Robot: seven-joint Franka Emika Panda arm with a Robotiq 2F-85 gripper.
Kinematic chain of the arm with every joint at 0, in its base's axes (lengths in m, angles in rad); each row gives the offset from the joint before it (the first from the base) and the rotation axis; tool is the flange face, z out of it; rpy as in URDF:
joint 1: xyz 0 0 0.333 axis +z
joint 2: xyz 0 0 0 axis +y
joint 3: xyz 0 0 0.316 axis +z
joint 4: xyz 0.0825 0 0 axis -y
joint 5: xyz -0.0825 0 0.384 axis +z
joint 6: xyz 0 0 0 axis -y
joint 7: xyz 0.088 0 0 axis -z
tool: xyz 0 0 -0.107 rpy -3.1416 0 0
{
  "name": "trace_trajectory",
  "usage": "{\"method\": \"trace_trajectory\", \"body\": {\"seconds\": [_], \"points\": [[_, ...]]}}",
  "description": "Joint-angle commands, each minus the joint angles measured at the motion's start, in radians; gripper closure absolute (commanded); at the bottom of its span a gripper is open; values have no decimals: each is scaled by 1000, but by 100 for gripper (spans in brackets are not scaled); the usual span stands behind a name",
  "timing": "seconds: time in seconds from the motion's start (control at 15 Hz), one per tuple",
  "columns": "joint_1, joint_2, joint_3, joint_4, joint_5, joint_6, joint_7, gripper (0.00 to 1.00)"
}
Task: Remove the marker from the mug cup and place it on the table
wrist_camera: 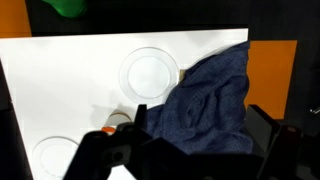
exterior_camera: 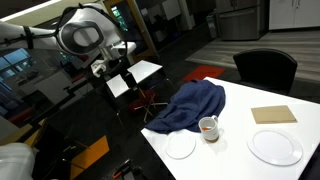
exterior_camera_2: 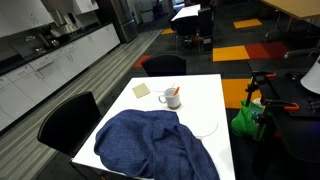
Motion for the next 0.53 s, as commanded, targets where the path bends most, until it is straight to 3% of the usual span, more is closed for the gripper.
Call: {"method": "trace_trajectory", "body": {"seconds": [0.0,0.47], "points": [[-29,95,-27,58,-49,62,-4,0],[-60,253,-85,96,-127,218,3,0]]}}
